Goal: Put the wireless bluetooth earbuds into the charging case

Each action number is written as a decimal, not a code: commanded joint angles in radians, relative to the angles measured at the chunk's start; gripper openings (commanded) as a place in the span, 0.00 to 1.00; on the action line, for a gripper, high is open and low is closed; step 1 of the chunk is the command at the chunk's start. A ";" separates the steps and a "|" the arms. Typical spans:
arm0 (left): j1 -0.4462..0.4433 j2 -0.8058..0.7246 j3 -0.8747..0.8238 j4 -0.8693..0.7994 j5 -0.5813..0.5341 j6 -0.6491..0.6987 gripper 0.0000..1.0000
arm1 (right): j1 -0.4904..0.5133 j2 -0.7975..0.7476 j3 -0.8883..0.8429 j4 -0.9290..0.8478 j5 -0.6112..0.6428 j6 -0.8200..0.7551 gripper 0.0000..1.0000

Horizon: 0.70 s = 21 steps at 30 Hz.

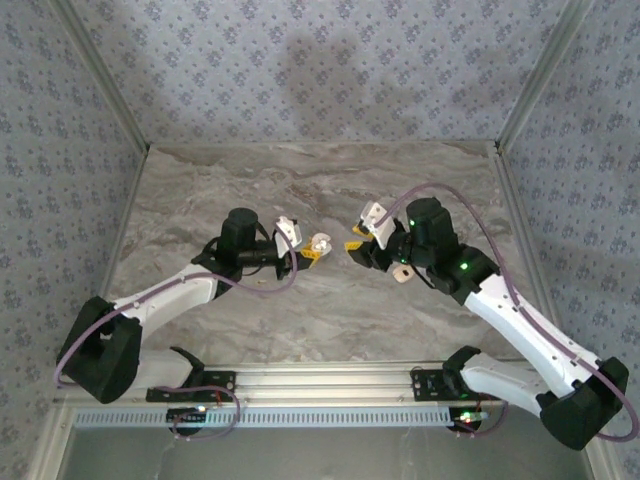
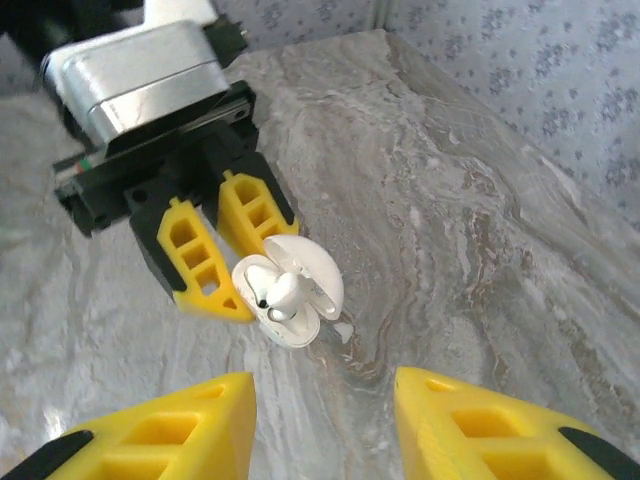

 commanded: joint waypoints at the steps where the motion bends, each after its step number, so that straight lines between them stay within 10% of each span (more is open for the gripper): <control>1: -0.011 -0.034 0.044 -0.029 0.017 0.046 0.17 | -0.005 0.021 0.004 -0.029 -0.053 -0.237 0.42; 21: -0.014 -0.033 0.064 -0.061 0.012 0.070 0.17 | 0.061 0.186 0.088 0.030 -0.046 -0.471 0.35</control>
